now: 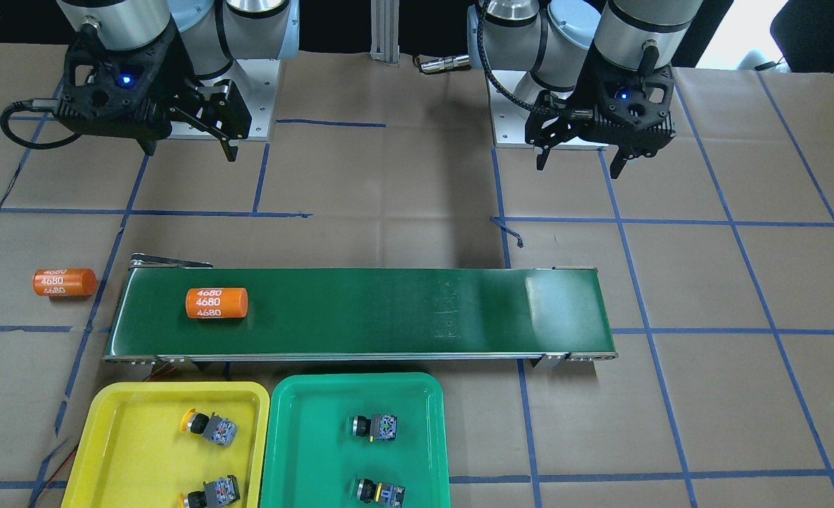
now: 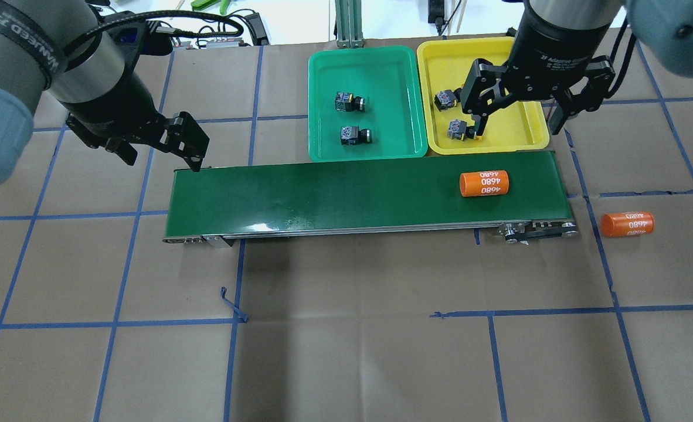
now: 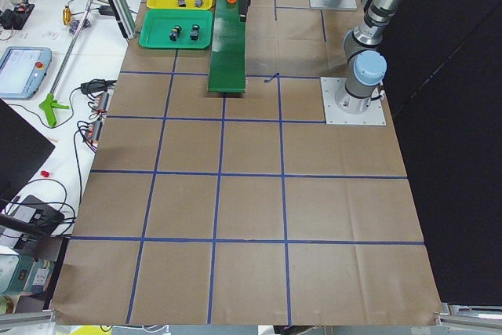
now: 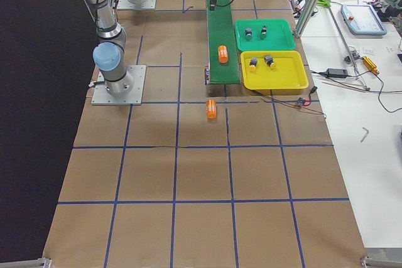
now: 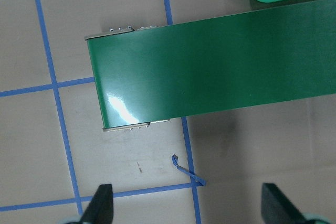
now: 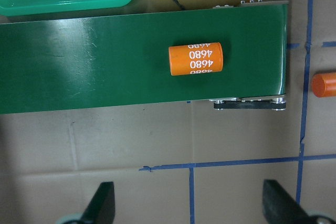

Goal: Sort buttons by color to trays

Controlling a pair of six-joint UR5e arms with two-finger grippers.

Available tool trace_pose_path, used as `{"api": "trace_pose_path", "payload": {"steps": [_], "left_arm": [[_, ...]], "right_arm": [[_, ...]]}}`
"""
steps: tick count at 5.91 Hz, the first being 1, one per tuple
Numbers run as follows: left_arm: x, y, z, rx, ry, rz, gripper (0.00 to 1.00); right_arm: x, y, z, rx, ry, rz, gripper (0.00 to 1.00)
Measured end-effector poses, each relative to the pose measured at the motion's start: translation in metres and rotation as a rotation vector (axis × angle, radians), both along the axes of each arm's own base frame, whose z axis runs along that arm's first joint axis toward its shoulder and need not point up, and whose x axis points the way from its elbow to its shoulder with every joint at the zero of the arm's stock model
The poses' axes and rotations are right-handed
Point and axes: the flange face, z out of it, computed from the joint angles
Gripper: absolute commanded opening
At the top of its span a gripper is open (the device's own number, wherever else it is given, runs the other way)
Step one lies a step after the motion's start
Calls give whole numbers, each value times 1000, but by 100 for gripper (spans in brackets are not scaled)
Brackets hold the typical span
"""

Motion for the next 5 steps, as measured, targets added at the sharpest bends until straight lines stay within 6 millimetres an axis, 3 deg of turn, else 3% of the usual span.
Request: {"api": "trace_pose_path", "payload": {"steps": [2, 5], "left_arm": [[0, 0, 1, -2, -1, -1, 99], [0, 0, 2, -3, 0, 0, 99]], "right_arm": [[-21, -7, 1, -21, -1, 3, 100], [-24, -6, -2, -10, -4, -9, 100]]}}
